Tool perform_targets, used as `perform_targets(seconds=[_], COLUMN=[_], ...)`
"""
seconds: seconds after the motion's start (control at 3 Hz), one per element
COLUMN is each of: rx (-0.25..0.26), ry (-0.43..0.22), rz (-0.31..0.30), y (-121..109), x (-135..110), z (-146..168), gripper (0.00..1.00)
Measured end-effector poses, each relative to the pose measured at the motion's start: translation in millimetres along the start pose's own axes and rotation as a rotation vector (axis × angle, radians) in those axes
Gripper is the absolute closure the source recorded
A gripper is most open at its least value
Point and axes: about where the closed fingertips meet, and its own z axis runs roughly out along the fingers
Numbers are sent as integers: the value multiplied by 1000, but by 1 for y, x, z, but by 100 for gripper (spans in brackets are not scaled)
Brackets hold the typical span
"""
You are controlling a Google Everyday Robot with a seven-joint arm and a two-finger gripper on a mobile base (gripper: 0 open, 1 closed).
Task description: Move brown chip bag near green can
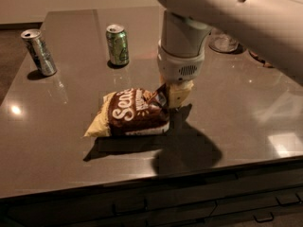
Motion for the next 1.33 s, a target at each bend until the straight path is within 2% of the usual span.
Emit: perform_targets(seconds=[0.33,0.67,1.0,1.33], rx=[45,94,119,127], ry=[-7,-23,-54,-91], rz=[48,87,144,184], y=[-35,-61,-78,-89], x=[27,44,52,45], z=[-15,-30,-38,-41], gripper=[100,100,100,100])
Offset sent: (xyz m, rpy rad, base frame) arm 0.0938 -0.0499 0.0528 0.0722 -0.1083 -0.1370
